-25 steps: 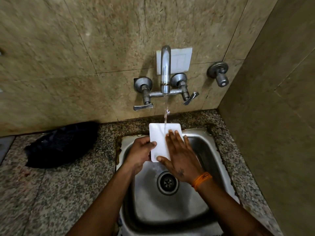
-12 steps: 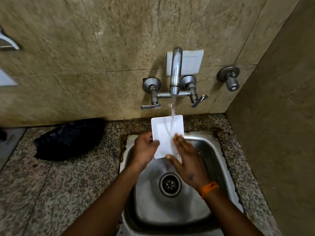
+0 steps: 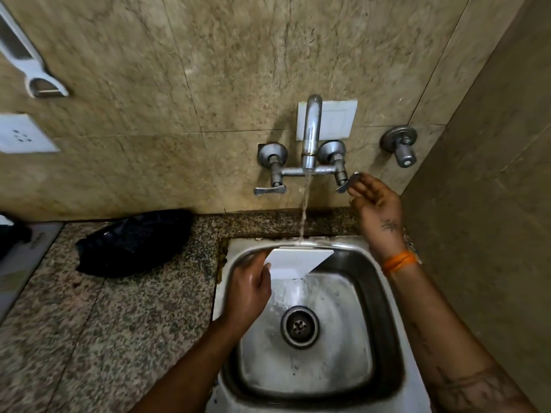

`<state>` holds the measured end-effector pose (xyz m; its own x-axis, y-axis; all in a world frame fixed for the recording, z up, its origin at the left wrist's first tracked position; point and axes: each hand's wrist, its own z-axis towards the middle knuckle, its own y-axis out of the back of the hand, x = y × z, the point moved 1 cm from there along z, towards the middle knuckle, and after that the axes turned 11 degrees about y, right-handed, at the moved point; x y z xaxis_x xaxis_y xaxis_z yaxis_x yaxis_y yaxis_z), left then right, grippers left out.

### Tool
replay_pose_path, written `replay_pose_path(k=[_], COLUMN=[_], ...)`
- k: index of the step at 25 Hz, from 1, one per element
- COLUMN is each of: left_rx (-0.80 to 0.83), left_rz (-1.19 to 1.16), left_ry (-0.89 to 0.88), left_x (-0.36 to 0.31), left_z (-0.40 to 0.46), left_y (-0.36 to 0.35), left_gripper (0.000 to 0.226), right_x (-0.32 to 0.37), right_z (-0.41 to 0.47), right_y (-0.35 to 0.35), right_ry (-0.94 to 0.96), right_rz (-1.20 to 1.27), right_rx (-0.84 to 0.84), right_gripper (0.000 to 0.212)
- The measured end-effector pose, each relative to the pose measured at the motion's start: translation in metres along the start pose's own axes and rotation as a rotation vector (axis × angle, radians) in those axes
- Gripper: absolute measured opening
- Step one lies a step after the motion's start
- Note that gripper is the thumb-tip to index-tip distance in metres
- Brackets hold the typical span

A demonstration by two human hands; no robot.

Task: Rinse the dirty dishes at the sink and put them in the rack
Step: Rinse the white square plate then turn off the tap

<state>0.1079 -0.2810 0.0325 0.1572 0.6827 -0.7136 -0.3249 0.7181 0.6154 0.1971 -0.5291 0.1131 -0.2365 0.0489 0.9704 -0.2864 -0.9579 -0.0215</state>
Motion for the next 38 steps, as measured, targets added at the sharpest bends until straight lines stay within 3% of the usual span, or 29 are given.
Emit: replay_pose_path(k=[5,9,11,15,19,22,25,29,34,38], left_rx=[0.027,0.003,-0.009,-0.009,0.041,0.102,0.122,0.056,-0.157,-0.378], left_rz=[-0.050,-0.060,-0.039,-0.072,-0.146,-0.134,-0.120,-0.070,-0.005,0.206], left_ry=[0.018,0.047,0.058,0.114,0.063,-0.007,0.003,0.115,0.226,0.253], left_x=[0.003,-0.003,-0.006,-0.007,0.001,-0.004,-0.009,-0.002,0.032,0.065], left_z=[-0.017,-0.022,-0.019,-0.013,-0.023,-0.027,-0.033,-0.037,-0.029,-0.028], left_y=[0.002,0.000,0.003,0.015,0.025,0.036,0.057,0.112,0.227,0.344], left_gripper=[0.038,0.031,0.024,0.018,0.026,0.034,0.040,0.057,0.037,0.041], right_x=[-0.006,0.001,0.000,-0.001,0.001,0.009,0.016,0.028,0.064,0.115], right_z=[-0.013,-0.030,-0.052,-0.108,-0.129,-0.137,-0.146,-0.151,-0.159,-0.180], right_y=[-0.002,0.006,0.006,0.005,0.001,-0.004,-0.018,-0.066,-0.191,-0.311], right_ry=[0.150,0.223,0.191,0.008,0.198,0.410,0.511,0.571,0.658,0.708], right_rz=[-0.284,-0.384,-0.370,-0.300,-0.373,-0.581,-0.735,-0.676,-0.416,-0.253], right_rx=[0.144,0.215,0.242,0.507,0.376,0.291,0.307,0.357,0.483,0.681], right_gripper=[0.069,0.071,0.064,0.056,0.032,0.029,0.027,0.031,0.029,0.034])
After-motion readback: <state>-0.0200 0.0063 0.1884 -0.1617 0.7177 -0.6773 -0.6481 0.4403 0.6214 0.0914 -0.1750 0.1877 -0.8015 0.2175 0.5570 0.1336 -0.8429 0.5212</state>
